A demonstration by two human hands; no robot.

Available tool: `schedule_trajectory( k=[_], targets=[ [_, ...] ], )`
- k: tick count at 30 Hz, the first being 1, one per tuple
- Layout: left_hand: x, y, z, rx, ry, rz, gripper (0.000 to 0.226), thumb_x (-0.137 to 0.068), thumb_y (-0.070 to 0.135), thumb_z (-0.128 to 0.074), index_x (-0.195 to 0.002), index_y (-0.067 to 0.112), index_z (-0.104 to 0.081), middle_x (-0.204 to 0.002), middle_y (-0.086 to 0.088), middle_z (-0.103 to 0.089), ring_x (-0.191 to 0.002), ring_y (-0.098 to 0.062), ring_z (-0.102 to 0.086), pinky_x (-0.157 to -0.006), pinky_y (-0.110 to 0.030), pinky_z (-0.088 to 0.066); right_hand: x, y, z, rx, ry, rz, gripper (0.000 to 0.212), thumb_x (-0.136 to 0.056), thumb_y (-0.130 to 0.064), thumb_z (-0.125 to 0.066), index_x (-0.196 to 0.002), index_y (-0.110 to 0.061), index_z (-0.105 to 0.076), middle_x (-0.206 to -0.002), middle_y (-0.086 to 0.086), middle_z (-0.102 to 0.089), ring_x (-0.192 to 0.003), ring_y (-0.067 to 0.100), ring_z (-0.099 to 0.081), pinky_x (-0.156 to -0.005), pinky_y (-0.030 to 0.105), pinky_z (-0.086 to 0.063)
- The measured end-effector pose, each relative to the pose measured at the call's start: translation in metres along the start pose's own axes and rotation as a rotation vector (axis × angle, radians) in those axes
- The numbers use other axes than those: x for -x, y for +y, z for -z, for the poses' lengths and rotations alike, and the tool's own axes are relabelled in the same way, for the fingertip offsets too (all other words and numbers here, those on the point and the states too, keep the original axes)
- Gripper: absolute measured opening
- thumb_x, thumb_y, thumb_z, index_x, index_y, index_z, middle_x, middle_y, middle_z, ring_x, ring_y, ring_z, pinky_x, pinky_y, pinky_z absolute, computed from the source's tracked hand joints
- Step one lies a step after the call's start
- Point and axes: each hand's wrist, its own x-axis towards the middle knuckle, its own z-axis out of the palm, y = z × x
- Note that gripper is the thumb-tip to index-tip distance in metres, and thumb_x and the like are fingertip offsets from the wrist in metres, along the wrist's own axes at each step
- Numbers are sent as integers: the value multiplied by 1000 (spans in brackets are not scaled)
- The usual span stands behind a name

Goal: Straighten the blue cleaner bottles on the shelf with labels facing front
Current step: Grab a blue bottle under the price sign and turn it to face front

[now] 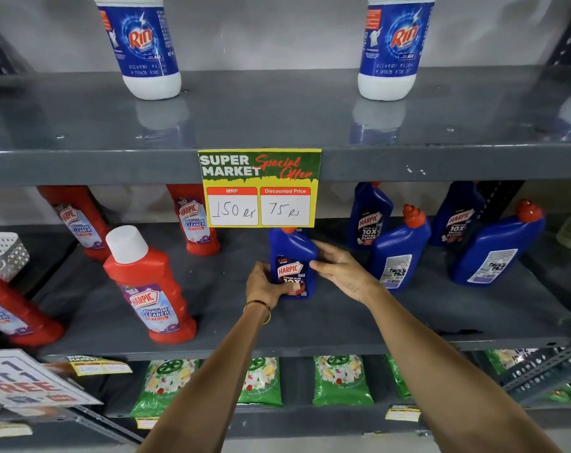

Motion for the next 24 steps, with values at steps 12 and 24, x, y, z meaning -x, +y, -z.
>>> schedule_trajectory(
  k=[12,24],
  targets=[
    [53,-12,-35,27,86,142,50,-72,21,-76,-111,0,-52,-115,-18,-63,-108,-32,-58,-87,-35,-47,32,29,10,152,528,-51,44,-84,-6,-62,-127,-5,-52,-132,14,-55,-122,25,-51,-95,26,-39],
    [53,47,-118,-38,-142,-50,52,-76,12,-72,-123,4,-52,-127,-16,-59,-113,-28,-57,-100,-39,-46,82,27,103,321,876,-181,53,-84,-21,-63,-131,-4,-45,-134,17,-53,-123,29,-51,-98,34,-40]
  ],
)
